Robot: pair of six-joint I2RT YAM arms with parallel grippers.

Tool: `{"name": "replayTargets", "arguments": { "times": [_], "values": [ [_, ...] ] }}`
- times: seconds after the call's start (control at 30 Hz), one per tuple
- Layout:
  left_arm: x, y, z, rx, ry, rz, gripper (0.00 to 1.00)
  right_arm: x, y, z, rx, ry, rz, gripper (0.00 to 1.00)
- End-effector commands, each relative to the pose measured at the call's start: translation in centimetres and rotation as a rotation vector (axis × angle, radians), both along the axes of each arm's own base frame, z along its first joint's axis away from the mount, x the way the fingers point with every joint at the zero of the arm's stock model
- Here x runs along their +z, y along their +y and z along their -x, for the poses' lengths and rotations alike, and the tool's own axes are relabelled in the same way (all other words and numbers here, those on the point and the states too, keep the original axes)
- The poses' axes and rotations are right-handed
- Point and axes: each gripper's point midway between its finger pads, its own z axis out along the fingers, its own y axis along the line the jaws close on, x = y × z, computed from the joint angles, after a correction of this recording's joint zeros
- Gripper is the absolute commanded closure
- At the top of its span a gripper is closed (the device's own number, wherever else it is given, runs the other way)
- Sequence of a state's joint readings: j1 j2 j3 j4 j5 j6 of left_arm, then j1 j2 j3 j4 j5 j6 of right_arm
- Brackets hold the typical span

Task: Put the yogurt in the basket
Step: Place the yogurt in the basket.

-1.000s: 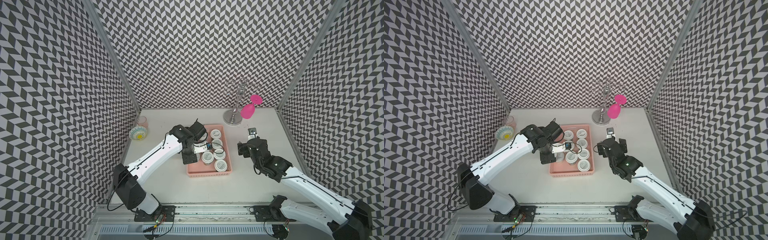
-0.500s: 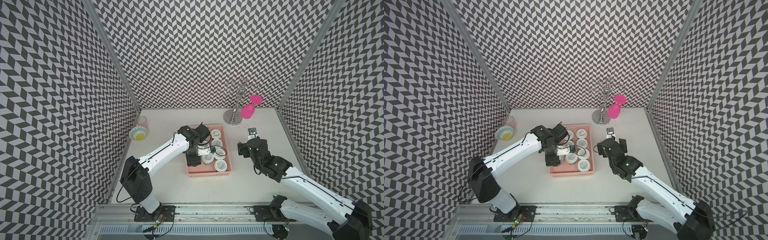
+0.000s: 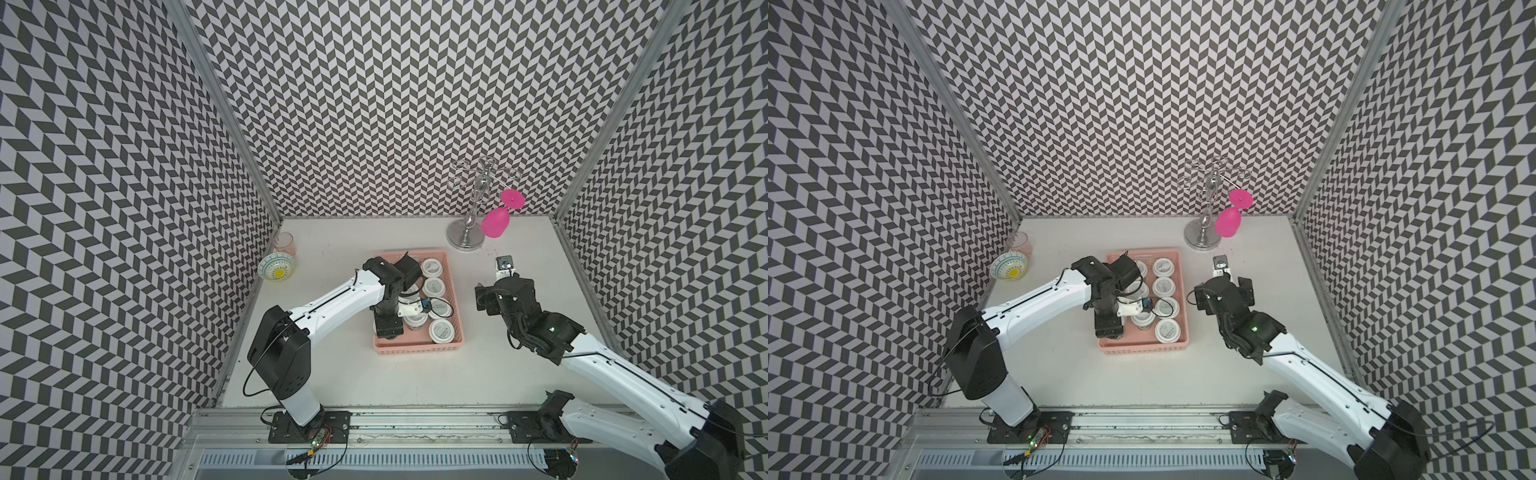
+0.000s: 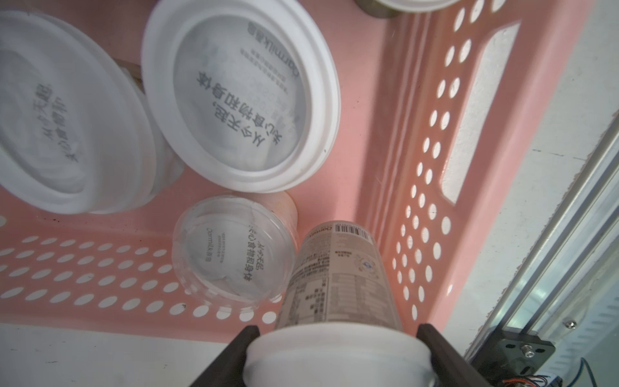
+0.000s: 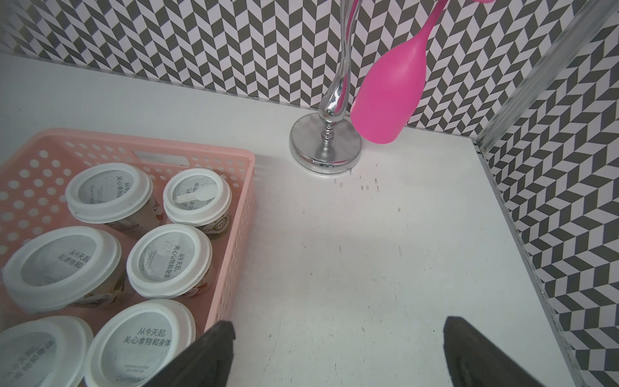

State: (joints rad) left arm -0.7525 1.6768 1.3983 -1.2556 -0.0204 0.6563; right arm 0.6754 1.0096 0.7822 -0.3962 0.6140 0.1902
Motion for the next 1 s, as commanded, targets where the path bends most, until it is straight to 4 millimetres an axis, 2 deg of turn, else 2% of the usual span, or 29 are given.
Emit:
{"name": "replayTargets", "arguments": {
  "times": [0.0, 0.97],
  "values": [
    [-0.8, -0.8, 0.3, 0.001, 0.021, 0.020, 0.26, -0.1, -0.1, -0.3, -0.012, -0.017, 0.001, 0.00],
    [-4.4, -0.7, -0.4, -0.006, 0.035, -0.043, 0.24, -0.1, 0.1, -0.3, -0.006, -0.016, -0.003, 0.01]
  ]
}}
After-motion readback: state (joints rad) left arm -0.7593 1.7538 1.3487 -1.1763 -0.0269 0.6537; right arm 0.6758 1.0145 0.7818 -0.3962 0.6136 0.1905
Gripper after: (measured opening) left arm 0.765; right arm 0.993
